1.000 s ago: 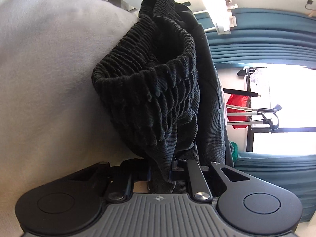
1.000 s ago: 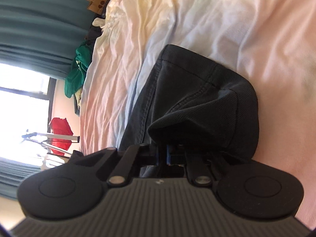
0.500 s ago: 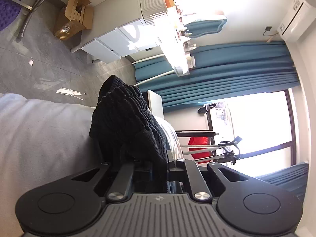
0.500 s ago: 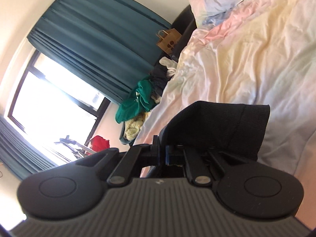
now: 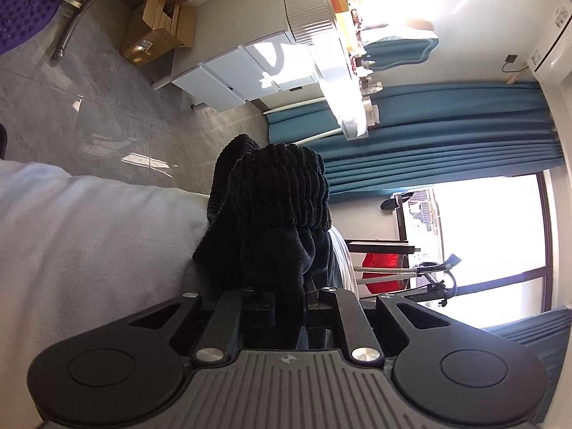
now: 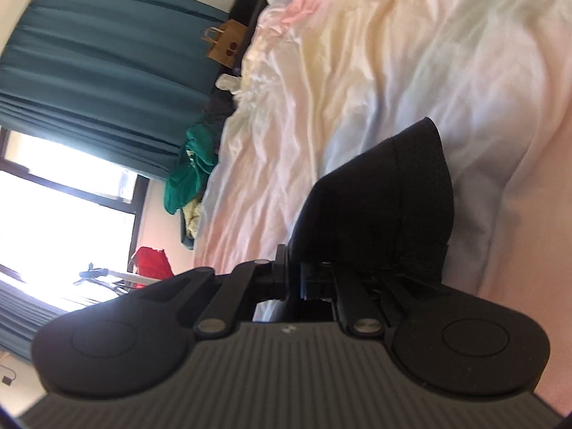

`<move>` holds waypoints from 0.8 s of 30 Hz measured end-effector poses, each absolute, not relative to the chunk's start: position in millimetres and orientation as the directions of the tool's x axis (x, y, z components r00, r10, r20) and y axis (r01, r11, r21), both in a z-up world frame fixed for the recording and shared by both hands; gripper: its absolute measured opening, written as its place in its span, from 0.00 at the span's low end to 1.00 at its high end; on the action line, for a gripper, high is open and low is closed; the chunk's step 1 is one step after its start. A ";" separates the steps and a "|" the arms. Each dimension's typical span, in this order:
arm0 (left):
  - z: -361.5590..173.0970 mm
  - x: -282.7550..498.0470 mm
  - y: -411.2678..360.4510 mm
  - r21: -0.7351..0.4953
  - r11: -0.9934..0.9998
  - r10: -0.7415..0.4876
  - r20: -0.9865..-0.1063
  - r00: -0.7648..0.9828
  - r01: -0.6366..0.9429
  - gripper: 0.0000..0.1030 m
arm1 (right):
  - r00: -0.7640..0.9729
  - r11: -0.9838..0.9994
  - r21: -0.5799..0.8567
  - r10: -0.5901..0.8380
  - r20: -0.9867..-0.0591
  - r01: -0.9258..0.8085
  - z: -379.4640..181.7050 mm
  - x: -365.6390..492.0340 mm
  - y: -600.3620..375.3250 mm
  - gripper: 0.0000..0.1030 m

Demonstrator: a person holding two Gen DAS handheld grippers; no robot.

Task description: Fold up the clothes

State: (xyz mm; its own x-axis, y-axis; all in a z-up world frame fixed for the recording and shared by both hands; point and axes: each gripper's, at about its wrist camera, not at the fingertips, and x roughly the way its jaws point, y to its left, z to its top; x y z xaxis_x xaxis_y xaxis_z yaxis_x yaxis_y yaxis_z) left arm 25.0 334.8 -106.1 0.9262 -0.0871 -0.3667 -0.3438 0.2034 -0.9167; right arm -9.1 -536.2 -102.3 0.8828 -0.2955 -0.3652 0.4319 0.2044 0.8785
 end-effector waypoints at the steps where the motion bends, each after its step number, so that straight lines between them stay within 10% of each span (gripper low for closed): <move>1: -104.6 24.0 334.2 -0.916 0.207 -0.083 -0.365 0.927 -0.343 0.12 | 0.893 0.246 0.881 -0.311 -0.324 0.405 -87.8 -10.2 -528.8 0.08; 8: -94.1 28.8 332.7 -0.921 0.239 -0.029 -0.322 0.946 -0.306 0.12 | 0.913 0.461 0.822 -0.372 -0.165 0.336 1.1 38.4 -506.0 0.08; 17: -87.1 51.3 309.4 -0.862 0.375 0.010 -0.364 0.932 -0.341 0.13 | 0.807 0.428 0.686 -0.266 -0.527 0.588 -91.5 210.6 -544.1 0.09; 24: -102.0 61.1 311.5 -0.869 0.334 0.010 -0.385 0.923 -0.366 0.13 | 0.876 0.445 0.757 -0.175 -0.449 0.477 -134.5 196.2 -552.6 0.21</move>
